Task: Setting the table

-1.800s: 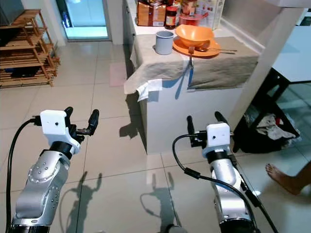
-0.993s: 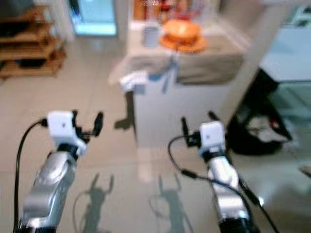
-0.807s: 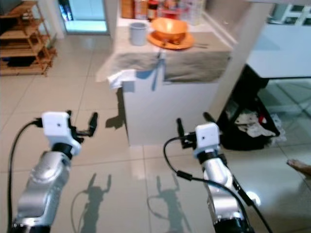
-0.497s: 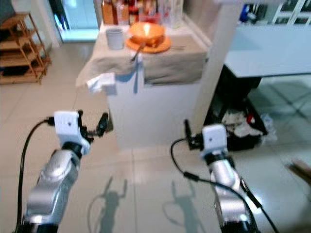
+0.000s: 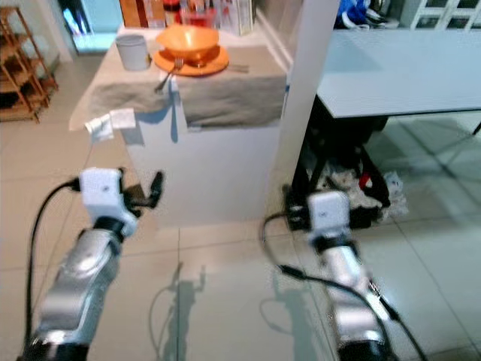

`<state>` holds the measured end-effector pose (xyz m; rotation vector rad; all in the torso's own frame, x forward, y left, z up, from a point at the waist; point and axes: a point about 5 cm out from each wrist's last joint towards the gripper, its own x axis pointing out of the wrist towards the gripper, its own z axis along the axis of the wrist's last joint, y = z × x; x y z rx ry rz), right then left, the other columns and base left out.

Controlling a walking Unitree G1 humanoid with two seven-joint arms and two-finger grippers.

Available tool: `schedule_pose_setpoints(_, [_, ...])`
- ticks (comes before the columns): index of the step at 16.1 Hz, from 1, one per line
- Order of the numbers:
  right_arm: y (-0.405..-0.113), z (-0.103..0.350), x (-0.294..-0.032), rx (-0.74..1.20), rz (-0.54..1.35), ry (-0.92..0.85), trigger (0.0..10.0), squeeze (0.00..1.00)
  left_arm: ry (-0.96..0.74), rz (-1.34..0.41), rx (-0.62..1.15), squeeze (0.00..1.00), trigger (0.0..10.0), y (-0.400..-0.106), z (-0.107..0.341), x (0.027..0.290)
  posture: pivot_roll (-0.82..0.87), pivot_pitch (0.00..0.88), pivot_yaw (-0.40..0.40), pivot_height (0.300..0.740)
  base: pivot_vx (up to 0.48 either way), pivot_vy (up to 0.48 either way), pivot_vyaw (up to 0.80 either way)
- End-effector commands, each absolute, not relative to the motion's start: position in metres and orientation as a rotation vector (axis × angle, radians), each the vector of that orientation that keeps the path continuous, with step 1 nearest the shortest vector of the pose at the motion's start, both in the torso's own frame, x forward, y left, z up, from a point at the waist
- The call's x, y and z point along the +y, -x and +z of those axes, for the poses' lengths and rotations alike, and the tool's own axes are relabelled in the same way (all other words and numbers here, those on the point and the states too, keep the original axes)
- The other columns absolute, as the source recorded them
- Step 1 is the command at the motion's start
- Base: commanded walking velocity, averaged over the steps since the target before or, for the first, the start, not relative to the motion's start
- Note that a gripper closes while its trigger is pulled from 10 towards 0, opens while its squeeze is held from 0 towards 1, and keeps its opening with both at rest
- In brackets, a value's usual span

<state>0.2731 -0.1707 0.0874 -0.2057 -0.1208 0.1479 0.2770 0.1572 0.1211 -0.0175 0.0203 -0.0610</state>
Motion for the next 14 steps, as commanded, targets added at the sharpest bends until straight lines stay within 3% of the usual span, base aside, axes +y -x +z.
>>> schedule_pose_setpoints(1, [-0.273,0.091,-0.171,-0.139,0.149,0.217,10.0,0.0,0.006,-0.075,-0.017,0.0,10.0,-0.277,0.129,0.156,-0.05,0.0,0.022,0.731,0.48,0.0,0.0])
schedule_pose_setpoints(14, [-0.275,0.09,-0.17,-0.136,0.152,0.219,10.0,0.0,-0.018,-0.115,-0.074,0.0,10.0,-0.282,0.146,0.145,-0.05,0.0,0.024,0.731,0.48,0.0,0.0])
